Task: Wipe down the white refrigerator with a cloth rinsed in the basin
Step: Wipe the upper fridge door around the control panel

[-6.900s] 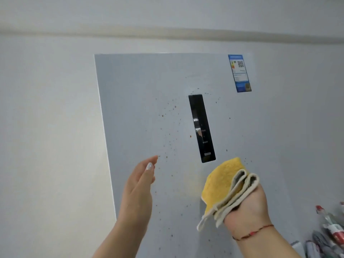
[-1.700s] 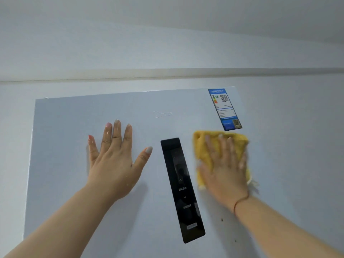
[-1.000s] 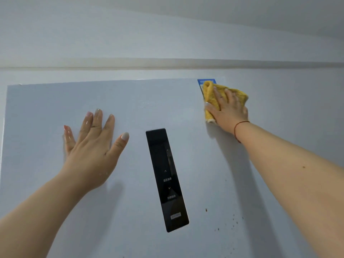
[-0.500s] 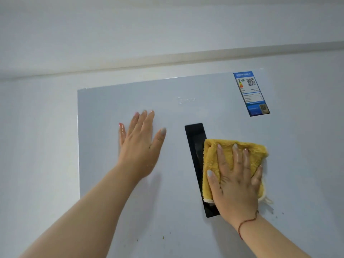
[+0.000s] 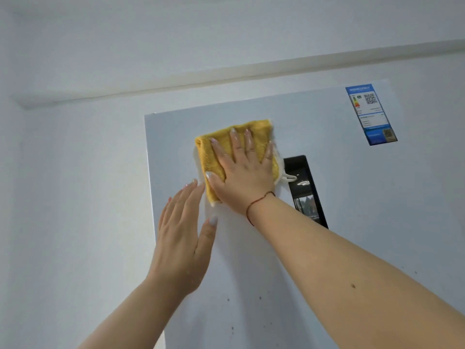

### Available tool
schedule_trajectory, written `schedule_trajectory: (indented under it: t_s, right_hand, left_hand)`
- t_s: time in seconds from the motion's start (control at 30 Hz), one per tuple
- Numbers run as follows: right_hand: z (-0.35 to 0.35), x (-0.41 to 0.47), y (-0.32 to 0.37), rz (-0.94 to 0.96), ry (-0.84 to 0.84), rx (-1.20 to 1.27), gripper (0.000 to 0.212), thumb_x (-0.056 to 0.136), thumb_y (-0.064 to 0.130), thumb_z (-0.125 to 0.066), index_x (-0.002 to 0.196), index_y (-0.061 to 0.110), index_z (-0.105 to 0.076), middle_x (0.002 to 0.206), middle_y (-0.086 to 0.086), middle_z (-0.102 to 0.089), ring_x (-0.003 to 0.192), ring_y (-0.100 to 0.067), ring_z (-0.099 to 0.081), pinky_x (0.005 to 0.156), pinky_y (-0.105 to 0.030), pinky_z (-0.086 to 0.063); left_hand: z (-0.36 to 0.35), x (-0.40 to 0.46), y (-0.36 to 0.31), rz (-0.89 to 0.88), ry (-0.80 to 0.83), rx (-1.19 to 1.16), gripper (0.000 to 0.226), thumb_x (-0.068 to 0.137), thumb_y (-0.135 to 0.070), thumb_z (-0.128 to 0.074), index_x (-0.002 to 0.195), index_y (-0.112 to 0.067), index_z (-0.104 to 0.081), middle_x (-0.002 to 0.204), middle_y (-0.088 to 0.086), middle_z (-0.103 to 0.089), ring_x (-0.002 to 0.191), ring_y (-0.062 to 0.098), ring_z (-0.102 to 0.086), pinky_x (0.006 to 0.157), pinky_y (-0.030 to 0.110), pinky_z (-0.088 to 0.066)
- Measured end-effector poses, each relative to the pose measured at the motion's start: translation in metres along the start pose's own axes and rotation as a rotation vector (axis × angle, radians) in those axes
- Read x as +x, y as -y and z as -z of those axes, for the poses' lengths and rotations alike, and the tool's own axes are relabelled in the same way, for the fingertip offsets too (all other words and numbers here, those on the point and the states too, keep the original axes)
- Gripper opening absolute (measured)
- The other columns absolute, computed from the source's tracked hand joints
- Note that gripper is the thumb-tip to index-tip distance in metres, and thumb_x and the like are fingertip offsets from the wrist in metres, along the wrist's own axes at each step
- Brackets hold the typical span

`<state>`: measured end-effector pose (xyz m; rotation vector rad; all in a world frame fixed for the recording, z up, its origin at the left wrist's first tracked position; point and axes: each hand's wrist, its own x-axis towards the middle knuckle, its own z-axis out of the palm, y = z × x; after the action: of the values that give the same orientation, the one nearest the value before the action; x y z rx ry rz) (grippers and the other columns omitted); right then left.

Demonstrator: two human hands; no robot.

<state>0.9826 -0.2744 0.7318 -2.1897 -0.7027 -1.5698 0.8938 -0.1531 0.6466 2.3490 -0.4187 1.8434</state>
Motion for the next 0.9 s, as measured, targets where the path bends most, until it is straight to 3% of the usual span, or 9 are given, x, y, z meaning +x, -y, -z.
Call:
schedule_trajectory:
  t_s: [0.17, 0.27, 0.37, 0.5, 0.73, 0.9]
  right_hand:
    - [-0.032, -0.067, 0.03, 0.267, -0.021, -0.094, 0.068, 0.092, 0.058, -0.02, 0.153, 0.034, 0.0, 0.162, 0.0, 0.008, 0.146, -0.025, 0.018, 0.111, -0.062, 0.007]
    - [-0.055, -0.124, 0.03, 0.395, -0.102, 0.006, 0.064, 0.092, 0.049, -0.038, 0.15, 0.025, -0.027, 0.16, -0.004, -0.018, 0.149, -0.026, -0.004, 0.112, -0.063, -0.01]
    - [-0.066, -0.165, 0.007, 0.543, -0.137, 0.024, 0.058, 0.088, 0.051, -0.054, 0.141, 0.028, -0.046, 0.156, -0.006, -0.028, 0.147, -0.027, -0.014, 0.11, -0.064, -0.017]
    - [-0.062, -0.194, -0.05, 0.593, -0.089, -0.083, 0.059, 0.088, 0.057, -0.047, 0.143, 0.036, -0.04, 0.156, -0.002, -0.027, 0.147, -0.026, -0.015, 0.112, -0.063, -0.016]
    - [-0.041, -0.199, -0.159, 0.322, -0.137, -0.197, 0.061, 0.09, 0.061, -0.035, 0.143, 0.033, -0.041, 0.153, -0.007, -0.033, 0.144, -0.032, -0.024, 0.108, -0.066, -0.02]
    - [-0.029, -0.209, -0.243, -0.141, -0.03, -0.209, 0.07, 0.09, 0.069, -0.01, 0.151, 0.037, -0.002, 0.161, -0.004, -0.007, 0.148, -0.026, -0.002, 0.115, -0.06, -0.006]
  left_hand:
    - [0.006, -0.012, 0.003, -0.007, 0.03, -0.078, 0.069, 0.094, -0.065, -0.013, 0.149, -0.028, -0.029, 0.153, -0.021, -0.02, 0.144, -0.011, -0.008, 0.12, 0.02, -0.006]
    - [-0.003, -0.032, 0.0, 0.014, 0.045, -0.098, 0.069, 0.095, -0.059, -0.014, 0.15, -0.022, -0.034, 0.15, -0.019, -0.027, 0.138, -0.021, -0.007, 0.116, 0.011, -0.002]
    - [-0.013, -0.048, -0.01, 0.09, 0.016, -0.167, 0.065, 0.095, -0.053, -0.016, 0.147, -0.022, -0.038, 0.145, -0.02, -0.029, 0.127, -0.032, -0.004, 0.109, 0.002, -0.001]
    - [-0.031, -0.057, -0.023, 0.047, 0.073, -0.147, 0.066, 0.097, -0.054, -0.017, 0.146, -0.018, -0.042, 0.147, -0.015, -0.032, 0.141, -0.006, -0.018, 0.12, 0.023, -0.007]
    - [-0.063, -0.06, -0.047, -0.01, 0.136, -0.121, 0.064, 0.098, -0.053, -0.02, 0.145, -0.017, -0.043, 0.153, -0.003, -0.036, 0.143, 0.003, -0.019, 0.121, 0.028, -0.004]
    - [-0.072, -0.057, -0.054, -0.041, 0.151, -0.067, 0.062, 0.099, -0.05, -0.02, 0.146, -0.015, -0.043, 0.154, -0.001, -0.035, 0.143, 0.004, -0.016, 0.121, 0.024, 0.002]
